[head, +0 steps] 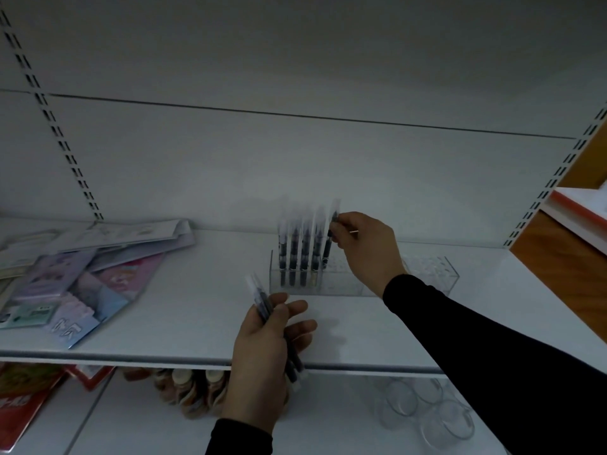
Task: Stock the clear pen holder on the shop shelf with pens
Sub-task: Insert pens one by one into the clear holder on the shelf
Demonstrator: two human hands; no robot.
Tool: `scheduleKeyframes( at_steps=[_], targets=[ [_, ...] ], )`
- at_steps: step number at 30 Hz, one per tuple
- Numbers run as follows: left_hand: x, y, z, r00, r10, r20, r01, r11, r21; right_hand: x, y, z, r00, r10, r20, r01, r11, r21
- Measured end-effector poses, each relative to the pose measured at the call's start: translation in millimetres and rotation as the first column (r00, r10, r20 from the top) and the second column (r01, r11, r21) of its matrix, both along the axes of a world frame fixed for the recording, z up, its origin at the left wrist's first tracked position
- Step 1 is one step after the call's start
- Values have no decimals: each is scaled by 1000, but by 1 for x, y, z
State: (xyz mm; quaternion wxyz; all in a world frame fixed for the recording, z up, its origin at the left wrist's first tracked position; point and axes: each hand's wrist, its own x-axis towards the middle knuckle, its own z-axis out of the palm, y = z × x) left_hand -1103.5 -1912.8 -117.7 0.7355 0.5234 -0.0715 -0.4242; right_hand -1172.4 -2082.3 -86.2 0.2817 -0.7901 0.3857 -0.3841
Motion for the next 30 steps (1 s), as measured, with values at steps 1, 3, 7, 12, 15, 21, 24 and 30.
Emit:
scheduleKeyframes(
  at_steps=[1, 3, 7, 12, 15, 21, 24, 30],
  targets=[
    [0, 0, 0, 1000, -3, 1, 3, 1000, 1, 0, 0, -2, 1000, 3, -10, -3, 1000, 2],
    [0, 0, 0, 1000, -5, 5, 5, 1000, 5, -1, 1, -7, 999, 14, -40, -14, 1000, 7],
    [0, 0, 0, 1000, -17, 22, 16, 1000, 13, -2, 1, -9, 997, 11, -75, -10, 1000, 4],
    [0, -2, -2, 999, -40, -26, 41, 999, 17, -6, 4, -8, 993, -4, -121, 5, 1000, 11],
    [-1, -2, -3, 998, -55, -17, 55, 998, 10, -14, 15, -4, 998, -21, -59, 23, 999, 24],
    [-6, 1, -3, 988, -139, 73, 139, 990, 6, -23, 50, -1, 981, 190, -36, -172, 943, 283],
    [-8, 2, -1, 974, -189, 123, 189, 982, 10, -23, 63, -2, 928, 347, -132, -282, 890, 357],
    [-11, 3, -1, 953, -255, 161, 257, 966, 6, -25, 68, -8, 908, 418, -11, -365, 805, 468]
  ],
)
